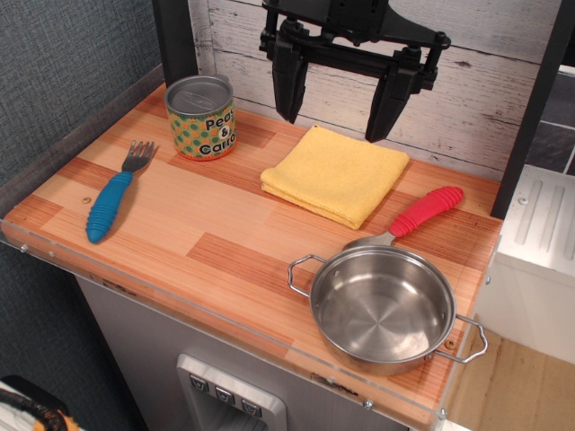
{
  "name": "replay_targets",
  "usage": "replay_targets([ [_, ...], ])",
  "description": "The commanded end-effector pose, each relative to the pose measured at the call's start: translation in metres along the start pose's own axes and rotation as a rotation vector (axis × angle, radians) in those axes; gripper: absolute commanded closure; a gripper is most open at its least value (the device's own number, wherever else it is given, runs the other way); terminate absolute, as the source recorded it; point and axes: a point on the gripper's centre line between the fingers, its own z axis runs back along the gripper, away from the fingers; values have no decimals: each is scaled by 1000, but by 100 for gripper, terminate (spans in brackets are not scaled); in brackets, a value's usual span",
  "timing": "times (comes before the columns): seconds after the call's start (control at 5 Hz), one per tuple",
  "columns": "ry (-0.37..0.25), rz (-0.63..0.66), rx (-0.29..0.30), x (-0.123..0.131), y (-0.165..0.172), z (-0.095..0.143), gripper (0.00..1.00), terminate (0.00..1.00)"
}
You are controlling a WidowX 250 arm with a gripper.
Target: Move the yellow rag forward between the blue fork and the silver pan.
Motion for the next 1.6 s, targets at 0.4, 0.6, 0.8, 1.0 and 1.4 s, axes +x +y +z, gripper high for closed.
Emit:
replay_targets([
  [0.4,-37,-2,0,41,-7,-29,0,0],
  [0.6,-61,0,7,60,-7,-45,0,0],
  [0.8,-79,-23,21,79,-8,-63,0,0],
  [1.0,-139,-24,25,94,-6,-75,0,0],
  [1.4,-147,-92,-9,111,-5,-96,100,0],
])
